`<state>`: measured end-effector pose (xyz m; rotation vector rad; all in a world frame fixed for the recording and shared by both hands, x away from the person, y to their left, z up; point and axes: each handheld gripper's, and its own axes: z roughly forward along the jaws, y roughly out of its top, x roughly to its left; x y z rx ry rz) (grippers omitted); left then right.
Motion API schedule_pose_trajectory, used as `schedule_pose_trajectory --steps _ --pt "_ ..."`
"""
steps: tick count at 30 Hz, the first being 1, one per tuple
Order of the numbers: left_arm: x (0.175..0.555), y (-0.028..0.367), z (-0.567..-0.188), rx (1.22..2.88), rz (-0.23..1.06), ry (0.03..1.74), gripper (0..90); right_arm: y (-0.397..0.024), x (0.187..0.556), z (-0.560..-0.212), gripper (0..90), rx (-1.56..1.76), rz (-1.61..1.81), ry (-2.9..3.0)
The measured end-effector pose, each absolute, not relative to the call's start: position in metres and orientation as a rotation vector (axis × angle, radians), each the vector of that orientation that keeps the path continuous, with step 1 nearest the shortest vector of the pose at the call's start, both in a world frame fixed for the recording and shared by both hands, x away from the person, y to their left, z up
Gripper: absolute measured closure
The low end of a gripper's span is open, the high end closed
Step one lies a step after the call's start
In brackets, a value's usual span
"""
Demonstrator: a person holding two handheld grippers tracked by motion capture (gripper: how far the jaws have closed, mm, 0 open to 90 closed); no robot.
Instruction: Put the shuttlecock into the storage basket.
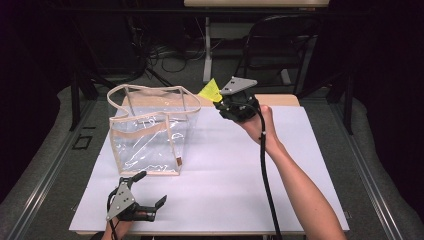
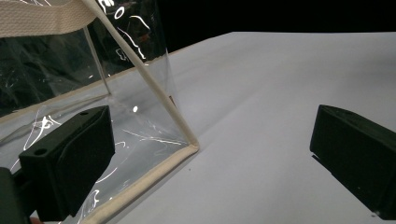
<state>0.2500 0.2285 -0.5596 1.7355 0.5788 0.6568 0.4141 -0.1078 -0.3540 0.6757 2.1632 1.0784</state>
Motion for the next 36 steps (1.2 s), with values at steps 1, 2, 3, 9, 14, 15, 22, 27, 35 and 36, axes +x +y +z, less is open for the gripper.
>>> schedule_pose_trajectory --steps 1,2,3,9,14,15,22,27,35,36 --pt "0.250 0.228 -0.560 1.736 0.657 0.579 0.0 -0.107 0.414 -0.353 64.4 0.670 1.078 2.163" --pt "0.250 0.228 -0.560 1.736 0.656 0.578 0.0 -0.106 0.415 -0.352 64.4 0.667 1.077 2.164" --pt "0.250 0.228 -0.560 1.735 0.656 0.578 0.0 -0.104 0.415 -0.352 64.4 0.665 1.077 2.165" --pt "0.250 0.228 -0.560 1.731 0.654 0.579 0.0 -0.096 0.417 -0.349 64.4 0.640 1.070 2.172" --pt "0.250 0.229 -0.559 1.733 0.655 0.578 0.0 -0.089 0.418 -0.345 64.4 0.626 1.074 2.172" --pt "0.250 0.229 -0.559 1.734 0.656 0.578 0.0 -0.088 0.418 -0.344 64.4 0.623 1.074 2.173" --pt "0.250 0.228 -0.560 1.734 0.655 0.576 0.0 -0.079 0.419 -0.340 64.4 0.603 1.075 2.182" --pt "0.250 0.228 -0.560 1.733 0.655 0.576 0.0 -0.072 0.421 -0.339 64.4 0.600 1.079 2.188" --pt "0.250 0.229 -0.560 1.733 0.655 0.576 0.0 -0.062 0.423 -0.338 64.4 0.579 1.080 2.203" --pt "0.250 0.229 -0.560 1.734 0.655 0.576 0.0 -0.060 0.423 -0.337 64.4 0.577 1.081 2.207"
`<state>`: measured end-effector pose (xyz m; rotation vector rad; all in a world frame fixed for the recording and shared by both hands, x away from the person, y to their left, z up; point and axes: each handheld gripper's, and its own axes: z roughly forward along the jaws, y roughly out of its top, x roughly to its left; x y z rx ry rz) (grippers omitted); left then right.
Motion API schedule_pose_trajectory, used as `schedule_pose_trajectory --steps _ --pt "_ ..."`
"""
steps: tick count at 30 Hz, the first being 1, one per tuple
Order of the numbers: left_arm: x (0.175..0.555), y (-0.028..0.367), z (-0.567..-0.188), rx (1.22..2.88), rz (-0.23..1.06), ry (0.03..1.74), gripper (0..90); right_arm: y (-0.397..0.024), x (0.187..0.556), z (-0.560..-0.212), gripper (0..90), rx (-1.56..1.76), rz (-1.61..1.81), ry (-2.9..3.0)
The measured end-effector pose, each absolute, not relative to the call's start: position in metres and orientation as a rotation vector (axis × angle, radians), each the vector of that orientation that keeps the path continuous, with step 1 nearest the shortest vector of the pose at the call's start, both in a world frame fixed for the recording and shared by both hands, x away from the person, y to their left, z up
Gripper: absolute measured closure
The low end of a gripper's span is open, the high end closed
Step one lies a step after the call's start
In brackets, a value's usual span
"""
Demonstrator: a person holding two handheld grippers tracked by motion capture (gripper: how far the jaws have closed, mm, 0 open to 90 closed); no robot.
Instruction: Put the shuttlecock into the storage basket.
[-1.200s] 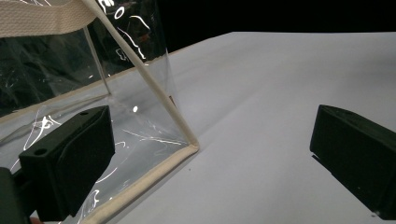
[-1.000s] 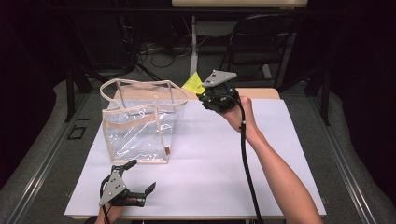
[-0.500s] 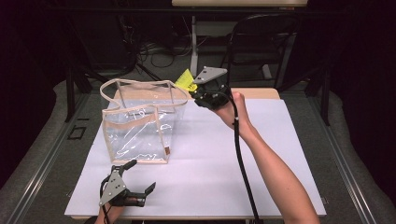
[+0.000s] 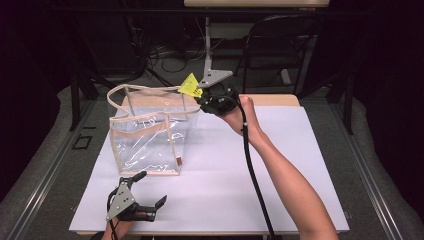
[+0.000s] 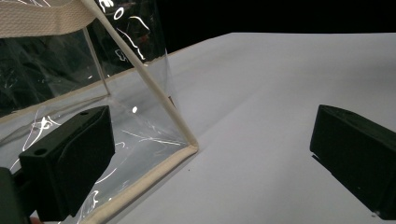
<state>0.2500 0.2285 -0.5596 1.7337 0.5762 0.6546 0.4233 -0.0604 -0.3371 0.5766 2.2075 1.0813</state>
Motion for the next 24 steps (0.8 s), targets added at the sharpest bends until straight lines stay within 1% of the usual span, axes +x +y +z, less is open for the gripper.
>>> schedule_pose_trajectory --steps 24 --pt "0.250 0.228 -0.560 1.735 0.653 0.578 0.0 -0.031 0.431 -0.338 64.4 0.526 1.052 2.266"
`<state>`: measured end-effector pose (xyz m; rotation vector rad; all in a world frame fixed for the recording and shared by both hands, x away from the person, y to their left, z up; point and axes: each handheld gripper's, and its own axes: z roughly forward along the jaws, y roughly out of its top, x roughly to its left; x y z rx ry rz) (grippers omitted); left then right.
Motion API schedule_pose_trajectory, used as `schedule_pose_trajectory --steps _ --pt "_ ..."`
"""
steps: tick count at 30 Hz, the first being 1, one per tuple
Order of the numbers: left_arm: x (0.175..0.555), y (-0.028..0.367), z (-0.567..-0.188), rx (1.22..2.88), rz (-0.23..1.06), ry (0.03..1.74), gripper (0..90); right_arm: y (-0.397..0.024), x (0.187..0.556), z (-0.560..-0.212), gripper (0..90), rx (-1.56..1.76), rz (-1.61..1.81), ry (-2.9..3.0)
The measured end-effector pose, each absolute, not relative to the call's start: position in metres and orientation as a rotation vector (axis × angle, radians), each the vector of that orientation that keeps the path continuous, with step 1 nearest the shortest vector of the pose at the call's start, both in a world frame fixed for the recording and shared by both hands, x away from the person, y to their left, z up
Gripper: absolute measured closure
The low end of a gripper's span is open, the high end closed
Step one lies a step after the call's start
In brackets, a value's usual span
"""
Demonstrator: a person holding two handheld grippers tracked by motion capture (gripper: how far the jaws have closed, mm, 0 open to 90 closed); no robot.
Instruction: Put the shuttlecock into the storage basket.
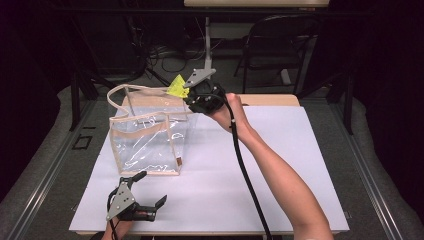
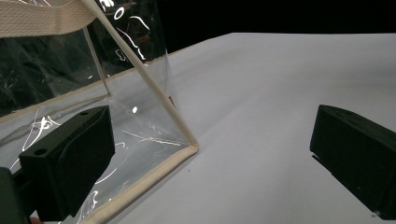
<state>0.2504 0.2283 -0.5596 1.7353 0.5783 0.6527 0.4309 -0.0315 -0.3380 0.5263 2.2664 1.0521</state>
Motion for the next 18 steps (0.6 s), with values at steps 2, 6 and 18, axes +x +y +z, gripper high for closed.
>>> schedule_pose_trajectory --steps 2,6,18 --pt "0.250 0.228 -0.560 1.735 0.653 0.578 0.0 -0.029 0.432 -0.339 64.3 0.524 1.056 2.268" --pt "0.250 0.228 -0.560 1.735 0.653 0.578 0.0 -0.025 0.433 -0.339 64.4 0.521 1.046 2.279" --pt "0.250 0.229 -0.560 1.734 0.654 0.578 0.0 -0.014 0.436 -0.342 64.4 0.508 1.016 2.316"
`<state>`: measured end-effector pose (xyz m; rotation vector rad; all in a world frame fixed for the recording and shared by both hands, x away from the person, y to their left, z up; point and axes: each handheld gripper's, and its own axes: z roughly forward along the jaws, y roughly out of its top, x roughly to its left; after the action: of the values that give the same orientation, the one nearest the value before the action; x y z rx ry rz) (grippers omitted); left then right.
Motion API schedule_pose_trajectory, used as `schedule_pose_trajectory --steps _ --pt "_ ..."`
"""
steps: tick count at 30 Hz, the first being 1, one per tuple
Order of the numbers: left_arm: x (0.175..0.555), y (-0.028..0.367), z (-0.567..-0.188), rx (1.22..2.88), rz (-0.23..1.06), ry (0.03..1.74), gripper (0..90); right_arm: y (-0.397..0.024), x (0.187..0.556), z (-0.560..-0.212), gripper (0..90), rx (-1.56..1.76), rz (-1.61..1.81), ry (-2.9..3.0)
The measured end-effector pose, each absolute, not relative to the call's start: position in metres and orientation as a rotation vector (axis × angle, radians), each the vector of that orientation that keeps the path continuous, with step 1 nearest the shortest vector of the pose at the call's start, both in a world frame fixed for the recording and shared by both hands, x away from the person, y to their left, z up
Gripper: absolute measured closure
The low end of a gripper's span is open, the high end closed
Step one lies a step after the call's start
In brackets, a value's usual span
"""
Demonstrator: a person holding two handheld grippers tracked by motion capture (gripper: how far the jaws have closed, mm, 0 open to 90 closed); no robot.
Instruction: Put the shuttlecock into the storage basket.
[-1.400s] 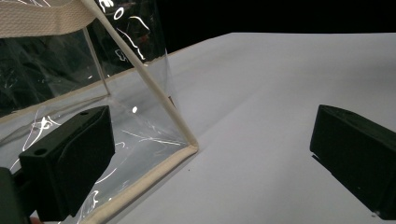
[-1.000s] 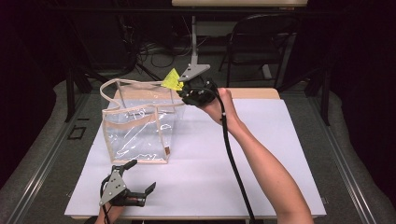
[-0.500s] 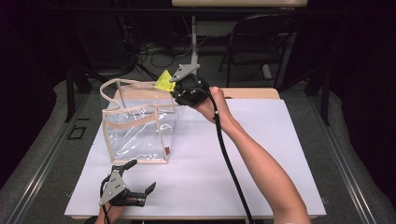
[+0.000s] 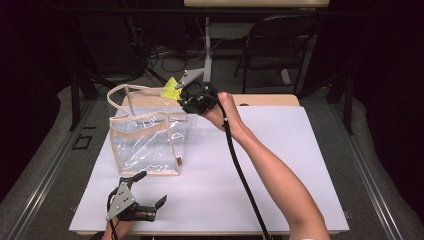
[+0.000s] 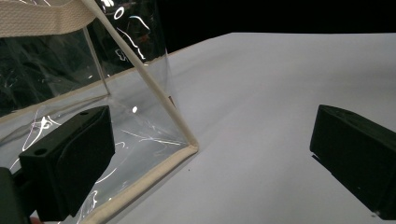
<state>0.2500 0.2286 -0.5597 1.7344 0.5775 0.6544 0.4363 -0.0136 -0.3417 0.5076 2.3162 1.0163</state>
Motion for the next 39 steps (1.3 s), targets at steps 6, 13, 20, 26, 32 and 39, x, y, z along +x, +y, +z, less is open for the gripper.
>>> schedule_pose_trajectory --steps 6,13,20,26,32,39 --pt "0.250 0.229 -0.560 1.733 0.654 0.578 0.0 -0.012 0.438 -0.342 64.4 0.510 1.015 2.326" --pt "0.250 0.229 -0.560 1.733 0.653 0.578 0.0 -0.011 0.441 -0.343 64.4 0.514 1.011 2.344" --pt "0.250 0.229 -0.560 1.734 0.653 0.579 0.0 -0.009 0.445 -0.344 64.4 0.512 0.988 2.368" --pt "0.250 0.229 -0.560 1.734 0.654 0.578 0.0 -0.006 0.448 -0.344 64.4 0.519 0.983 2.383" --pt "0.250 0.229 -0.560 1.734 0.655 0.578 0.0 -0.004 0.452 -0.344 64.4 0.514 0.965 2.401" --pt "0.250 0.229 -0.560 1.728 0.654 0.581 0.0 -0.002 0.457 -0.345 64.4 0.525 0.951 2.426"
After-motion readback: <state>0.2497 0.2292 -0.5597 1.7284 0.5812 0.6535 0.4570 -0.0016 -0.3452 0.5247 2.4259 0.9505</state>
